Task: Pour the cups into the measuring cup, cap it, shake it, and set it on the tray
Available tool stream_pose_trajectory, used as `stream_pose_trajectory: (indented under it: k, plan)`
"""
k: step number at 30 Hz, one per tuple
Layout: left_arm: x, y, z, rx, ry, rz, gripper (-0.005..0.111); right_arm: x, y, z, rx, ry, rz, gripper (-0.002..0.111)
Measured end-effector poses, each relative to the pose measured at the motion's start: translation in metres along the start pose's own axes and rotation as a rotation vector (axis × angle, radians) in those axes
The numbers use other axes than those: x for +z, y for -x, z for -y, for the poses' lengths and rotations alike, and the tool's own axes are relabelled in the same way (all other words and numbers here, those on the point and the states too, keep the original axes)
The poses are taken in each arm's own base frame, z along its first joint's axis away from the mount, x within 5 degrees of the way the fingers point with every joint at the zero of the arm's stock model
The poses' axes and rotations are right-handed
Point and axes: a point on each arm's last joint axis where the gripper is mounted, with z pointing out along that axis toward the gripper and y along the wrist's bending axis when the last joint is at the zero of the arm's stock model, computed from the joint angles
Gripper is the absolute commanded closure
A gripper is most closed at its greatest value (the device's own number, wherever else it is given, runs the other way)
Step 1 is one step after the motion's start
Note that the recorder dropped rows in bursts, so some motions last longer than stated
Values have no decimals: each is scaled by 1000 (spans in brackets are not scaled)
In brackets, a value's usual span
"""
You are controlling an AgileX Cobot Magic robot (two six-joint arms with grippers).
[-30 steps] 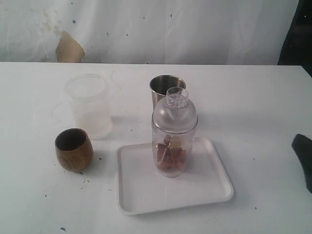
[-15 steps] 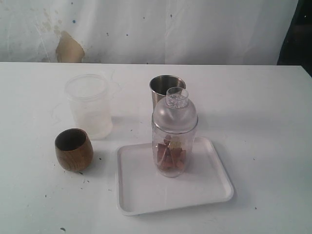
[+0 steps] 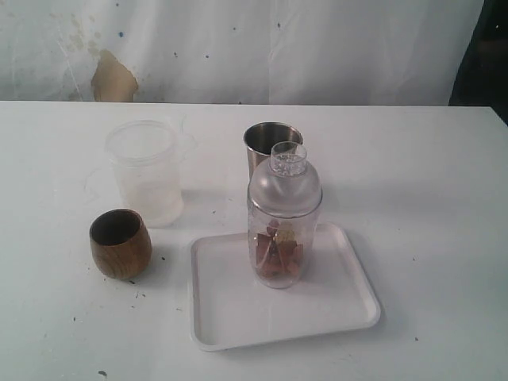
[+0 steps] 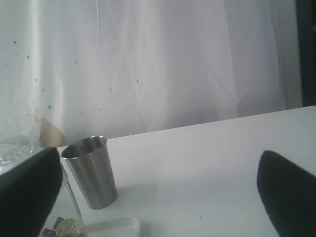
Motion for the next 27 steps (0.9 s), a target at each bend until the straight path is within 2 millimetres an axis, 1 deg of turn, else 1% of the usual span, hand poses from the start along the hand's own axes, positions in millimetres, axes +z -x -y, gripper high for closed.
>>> stream_pose_trajectory:
  k: [2,4,10,16,21,27]
  plan:
    - [-1,-2,-2,58,19,-19,107,0,0,0,2,0,0,8]
    - [-3,-3,-6,75,73,-33,107,0,0,0,2,0,0,8]
    - [-15,-9,-22,64,309,-74,107,0,0,0,2,0,0,8]
    - [-27,-13,-28,78,463,-89,107,0,0,0,2,0,0,8]
    - [-32,-14,-30,100,525,-86,107,0,0,0,2,0,0,8]
    - [-32,-15,-31,110,537,-97,107,0,0,0,2,0,0,8]
